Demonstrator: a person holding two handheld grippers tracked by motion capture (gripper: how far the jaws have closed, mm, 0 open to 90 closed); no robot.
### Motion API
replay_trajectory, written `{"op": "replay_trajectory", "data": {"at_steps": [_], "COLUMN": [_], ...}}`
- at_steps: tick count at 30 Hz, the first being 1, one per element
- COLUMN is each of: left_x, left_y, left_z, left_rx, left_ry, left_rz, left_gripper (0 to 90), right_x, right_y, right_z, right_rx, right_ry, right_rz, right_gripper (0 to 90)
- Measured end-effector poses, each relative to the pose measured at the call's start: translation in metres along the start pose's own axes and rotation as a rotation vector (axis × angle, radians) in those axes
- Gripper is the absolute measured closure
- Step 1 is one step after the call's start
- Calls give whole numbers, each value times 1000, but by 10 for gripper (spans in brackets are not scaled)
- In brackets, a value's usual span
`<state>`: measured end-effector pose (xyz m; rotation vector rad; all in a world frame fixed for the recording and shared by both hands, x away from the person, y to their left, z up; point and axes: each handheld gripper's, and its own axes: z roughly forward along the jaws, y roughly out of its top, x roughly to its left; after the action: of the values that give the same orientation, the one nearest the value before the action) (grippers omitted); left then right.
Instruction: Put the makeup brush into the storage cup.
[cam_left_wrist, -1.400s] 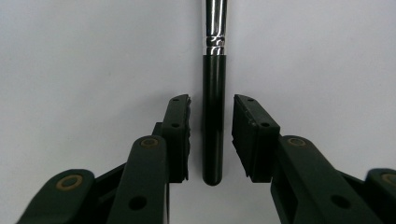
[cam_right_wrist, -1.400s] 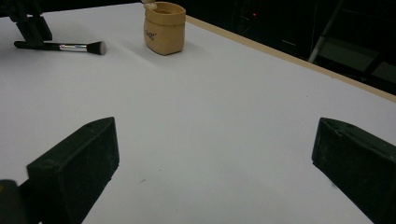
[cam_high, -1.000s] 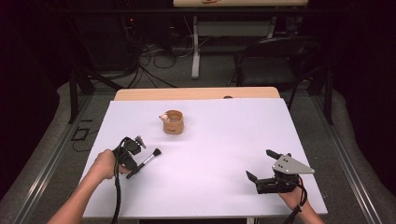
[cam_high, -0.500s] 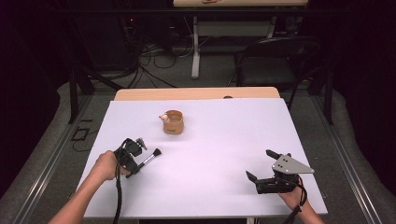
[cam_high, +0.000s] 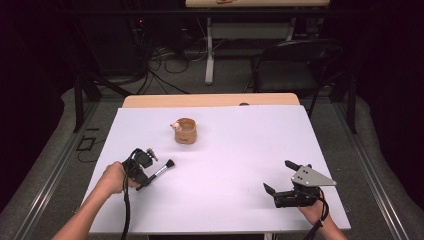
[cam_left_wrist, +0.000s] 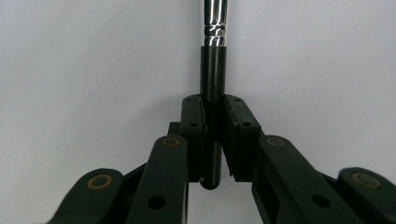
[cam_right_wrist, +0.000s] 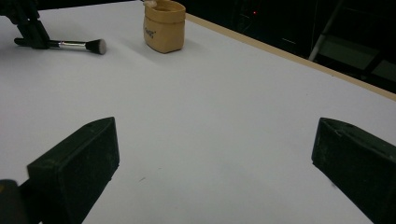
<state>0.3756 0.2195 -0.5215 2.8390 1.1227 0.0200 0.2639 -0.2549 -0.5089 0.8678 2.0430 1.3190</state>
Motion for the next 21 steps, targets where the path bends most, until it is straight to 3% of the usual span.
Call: {"op": "replay_trajectory", "data": {"at_steps": [4,11,21], "left_x": [1,1,2], "left_y": [-1,-4,-6], "left_z": [-3,-9,-12], "left_rx": [-17,-108,-171], "left_ry": [-4,-1,-4], "left_rz": [1,-13,-27], "left_gripper": [796,795,795], "right_x": [0,0,0], "right_y": [0,0,0], "right_z": [0,0,0], "right_rx": [4,4,5], "right_ry": [1,0,0], "right_rz": [-2,-2,0], "right_gripper": [3,3,3]}}
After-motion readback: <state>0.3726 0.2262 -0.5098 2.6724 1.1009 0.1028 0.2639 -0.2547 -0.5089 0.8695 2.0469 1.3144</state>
